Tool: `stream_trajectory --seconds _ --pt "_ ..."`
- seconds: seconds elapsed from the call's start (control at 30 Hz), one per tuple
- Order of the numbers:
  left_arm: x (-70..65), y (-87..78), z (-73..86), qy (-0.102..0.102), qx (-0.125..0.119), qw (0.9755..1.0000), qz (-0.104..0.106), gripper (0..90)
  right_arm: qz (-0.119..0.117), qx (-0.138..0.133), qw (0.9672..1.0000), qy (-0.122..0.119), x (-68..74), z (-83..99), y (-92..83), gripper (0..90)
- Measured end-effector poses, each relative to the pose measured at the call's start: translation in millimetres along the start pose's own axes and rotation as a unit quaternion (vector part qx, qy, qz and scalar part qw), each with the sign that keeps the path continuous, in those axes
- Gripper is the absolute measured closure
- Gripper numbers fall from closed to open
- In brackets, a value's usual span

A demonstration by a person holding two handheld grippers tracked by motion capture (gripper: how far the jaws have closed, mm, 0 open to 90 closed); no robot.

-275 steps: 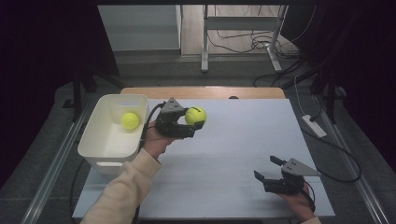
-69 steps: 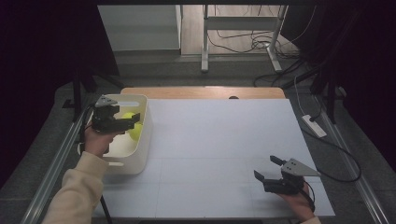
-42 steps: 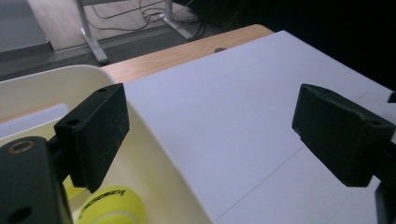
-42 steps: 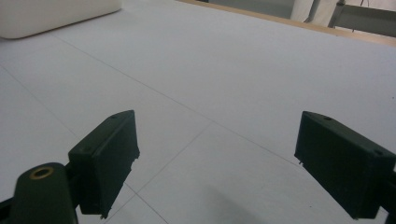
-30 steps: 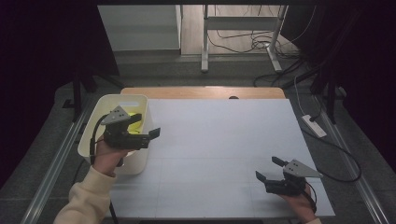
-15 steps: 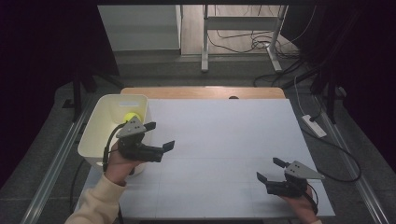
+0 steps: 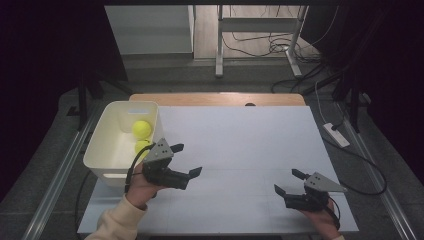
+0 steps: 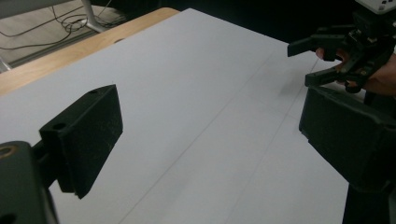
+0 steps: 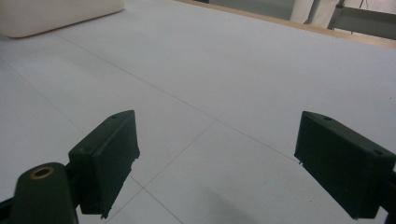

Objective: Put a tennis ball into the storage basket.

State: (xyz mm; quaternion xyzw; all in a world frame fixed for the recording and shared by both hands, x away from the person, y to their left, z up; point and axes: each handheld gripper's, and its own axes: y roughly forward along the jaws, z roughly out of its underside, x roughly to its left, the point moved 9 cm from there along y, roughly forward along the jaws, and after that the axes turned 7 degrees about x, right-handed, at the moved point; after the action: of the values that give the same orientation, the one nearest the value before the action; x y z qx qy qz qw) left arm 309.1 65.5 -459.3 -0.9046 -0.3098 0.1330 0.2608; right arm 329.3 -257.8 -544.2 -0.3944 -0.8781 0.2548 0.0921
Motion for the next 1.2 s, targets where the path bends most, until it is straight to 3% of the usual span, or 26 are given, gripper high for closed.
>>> stream_trajectory --seconds 0.2,0.5,0.67,0.73,1.2 --pt "-8.8 7.7 14.1 0.001 0.006 0.9999 0.009 7.1 0.0 -0.001 1.0 0.0 0.2 0.0 -0.2 13.2" --pt "-11.2 14.9 38.7 0.001 0.013 0.9998 0.012 7.1 0.001 0.0 1.0 -0.002 1.2 -0.1 -0.4 13.2" --pt "-4.1 15.2 61.1 -0.008 0.014 0.9998 0.007 7.3 -0.001 -0.001 1.0 -0.001 1.9 0.0 0.1 13.2" --pt "1.0 14.6 69.1 -0.007 0.02 0.9997 -0.01 7.5 -0.002 0.001 1.0 -0.002 2.1 0.3 0.7 13.2" --pt "15.4 3.7 104.9 -0.026 0.027 0.9991 -0.017 8.2 -0.011 0.008 0.9999 -0.01 6.5 2.7 2.2 13.2"
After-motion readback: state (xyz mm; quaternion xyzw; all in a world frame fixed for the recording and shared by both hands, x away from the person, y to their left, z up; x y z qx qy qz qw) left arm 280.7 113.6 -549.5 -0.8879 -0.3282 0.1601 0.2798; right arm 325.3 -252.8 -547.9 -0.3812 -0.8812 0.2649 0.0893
